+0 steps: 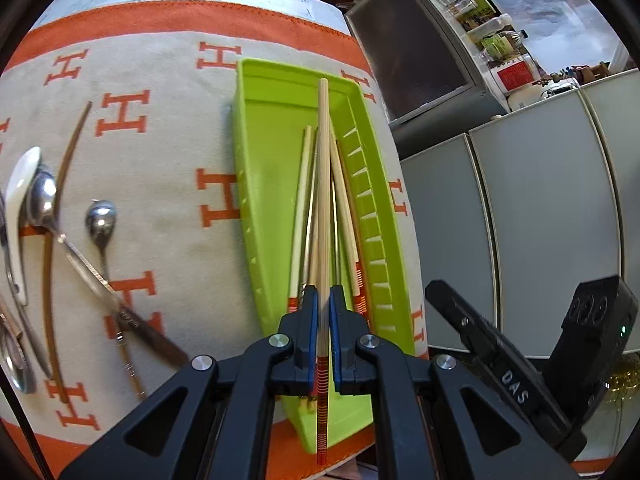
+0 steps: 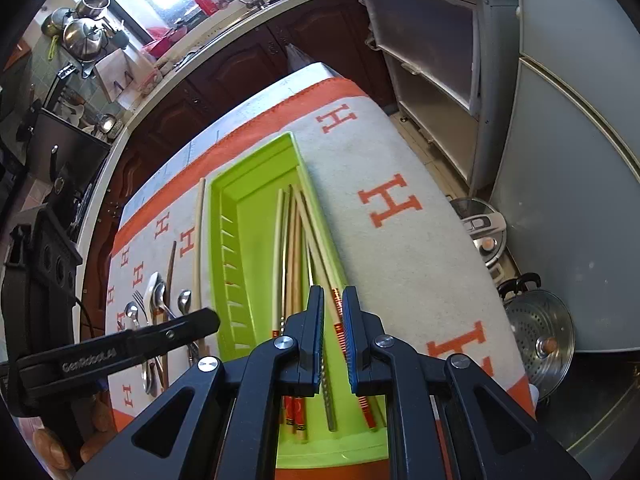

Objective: Organize utensils
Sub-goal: 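Carry the red-banded chopstick with the left gripper into the tray and release, then grasp a metal spoon with the right gripper while the left gripper grasps a table knife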

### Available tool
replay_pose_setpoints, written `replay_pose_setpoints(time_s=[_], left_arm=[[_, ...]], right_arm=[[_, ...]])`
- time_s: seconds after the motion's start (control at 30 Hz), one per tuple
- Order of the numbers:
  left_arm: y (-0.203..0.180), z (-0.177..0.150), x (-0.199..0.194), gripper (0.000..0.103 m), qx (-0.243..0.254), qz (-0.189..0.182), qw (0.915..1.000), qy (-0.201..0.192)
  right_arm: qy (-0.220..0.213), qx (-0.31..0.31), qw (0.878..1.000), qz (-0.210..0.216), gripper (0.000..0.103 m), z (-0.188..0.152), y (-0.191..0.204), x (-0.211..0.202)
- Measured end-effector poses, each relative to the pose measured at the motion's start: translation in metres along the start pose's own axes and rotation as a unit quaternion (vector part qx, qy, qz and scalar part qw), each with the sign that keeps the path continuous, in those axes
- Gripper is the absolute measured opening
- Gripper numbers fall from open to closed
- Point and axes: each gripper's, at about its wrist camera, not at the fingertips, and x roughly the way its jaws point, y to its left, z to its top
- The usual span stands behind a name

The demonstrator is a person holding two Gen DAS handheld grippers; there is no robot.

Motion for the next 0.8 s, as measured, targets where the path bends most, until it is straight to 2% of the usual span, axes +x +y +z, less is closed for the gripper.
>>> replay_pose_setpoints(time_s=[0.03, 0.1, 0.33, 0.43, 0.5, 0.63, 0.67, 0.7, 0.8], left_arm=[[0.0, 0.001, 0.003, 0.004, -0.002, 0.0, 1.0, 0.0], [-0.002, 0.002, 0.008, 0.014, -0.004, 0.005, 1.0, -0.002], [-0.004, -0.004, 0.01, 0.019, 0.011, 0.029, 0.9995, -0.007], [0.007, -0.012, -0.002, 0.02, 0.013, 0.019, 0.9997, -0.012], [0.012, -0.018, -0.011, 0.023, 0.018, 0.048, 0.9984, -0.025], [0.029, -0.03, -0.035, 0.025, 0.025, 0.062, 0.9966, -0.048], [0.035, -0.034, -0.042, 0.028, 0.025, 0.067, 0.9957, -0.058], [0.04, -0.036, -0.049, 0.036, 0.026, 0.073, 0.9949, -0.065], [0.062, -0.047, -0.073, 0.047, 0.03, 0.101, 0.9891, -0.103]], right_arm=[[0.001, 0.003, 1.0, -0.001, 0.01, -0.001, -0.003, 0.001], [0.002, 0.008, 1.0, 0.0, 0.01, -0.002, -0.006, 0.001], [0.0, 0.001, 1.0, -0.003, 0.01, -0.005, -0.002, 0.004], [0.002, -0.003, 1.0, -0.003, 0.01, -0.008, 0.003, 0.006], [0.005, -0.006, 1.0, -0.002, 0.01, -0.009, 0.005, 0.007], [0.012, -0.016, 1.0, 0.0, 0.01, -0.013, 0.014, 0.012], [0.014, -0.021, 1.0, 0.002, 0.01, -0.014, 0.018, 0.013], [0.016, -0.025, 1.0, 0.003, 0.01, -0.015, 0.022, 0.013], [0.02, -0.043, 0.999, 0.01, 0.01, -0.019, 0.038, 0.015]])
